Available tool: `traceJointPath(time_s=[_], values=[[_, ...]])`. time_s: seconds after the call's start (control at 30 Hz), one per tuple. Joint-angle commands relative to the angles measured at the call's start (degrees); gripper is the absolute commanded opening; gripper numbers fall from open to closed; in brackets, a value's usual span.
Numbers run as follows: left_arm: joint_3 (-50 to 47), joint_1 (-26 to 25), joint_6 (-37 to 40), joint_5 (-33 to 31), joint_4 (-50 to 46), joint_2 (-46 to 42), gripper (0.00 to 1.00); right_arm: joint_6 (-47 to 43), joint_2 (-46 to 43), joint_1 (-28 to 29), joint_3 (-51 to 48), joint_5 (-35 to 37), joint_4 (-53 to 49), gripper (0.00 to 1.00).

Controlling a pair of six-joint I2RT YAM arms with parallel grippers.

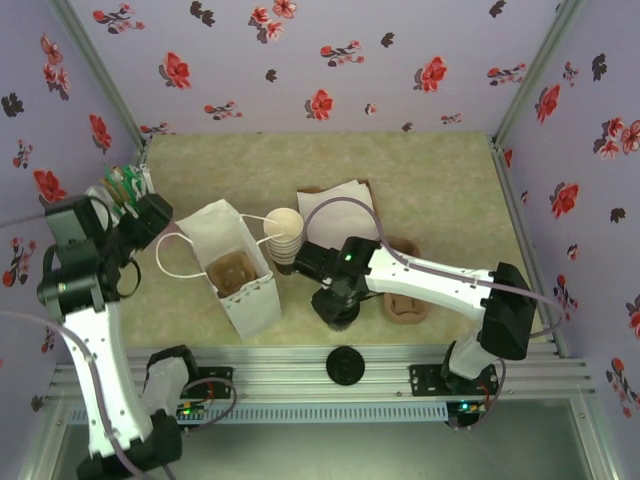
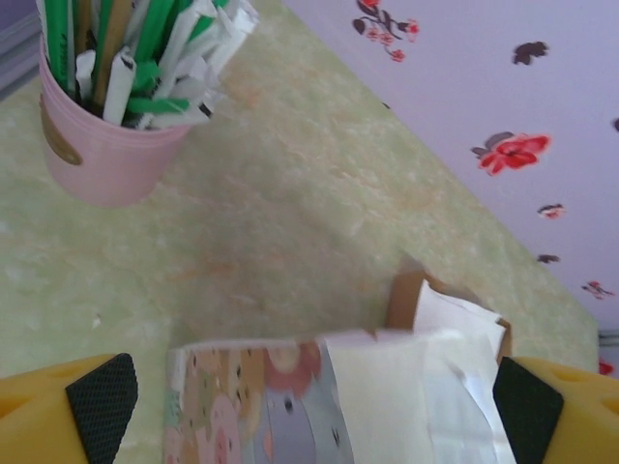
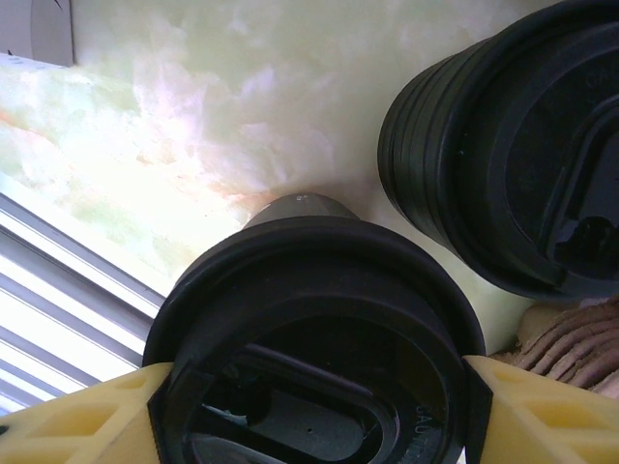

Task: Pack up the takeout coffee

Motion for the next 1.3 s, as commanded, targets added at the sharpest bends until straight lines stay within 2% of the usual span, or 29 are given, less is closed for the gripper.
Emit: traceJointPath(time_s=[0.0,0.17,0.27,0.33,0.67,1.0,1.27], values=[[2.4,0.4,1.9,-3.5,3.9,5.6,0.91,0.9,-3.0,-0.3,-0.3,1.9,-1.5,0.67],[2.2,0.4,2.8,-3.1,4.1,13.1,0.70,0.9,-5.7,-0.3,-0.1,1.1,-1.2,0.65],[1.0,-0.3,3.1,-3.0,6.2,14.5,0.61,0.9,-8.3,-0.3,0.0,0.2,-1.2,0.65],[-0.4,-1.0,3.1,-3.2,7.0,14.7,0.59,0.9,-10.3,-0.3,0.3,-0.6,-1.0,0.65],[-7.4,-2.9,2.6,-3.2,9.5,15.8,0.53,0.5,-18.9,-0.4,4.9,-4.1,-2.8,0.65],[-16.6,-5.2,0.0,-0.9,10.7,9.6,0.49,-0.2,-23.0,-1.0,10.6,-4.2,-3.1,0.65],[-18.2,-4.8,-1.7,-6.9,6.2,3.1,0.66,-0.5,-22.3,-2.0,14.2,-2.9,-3.7,0.65]])
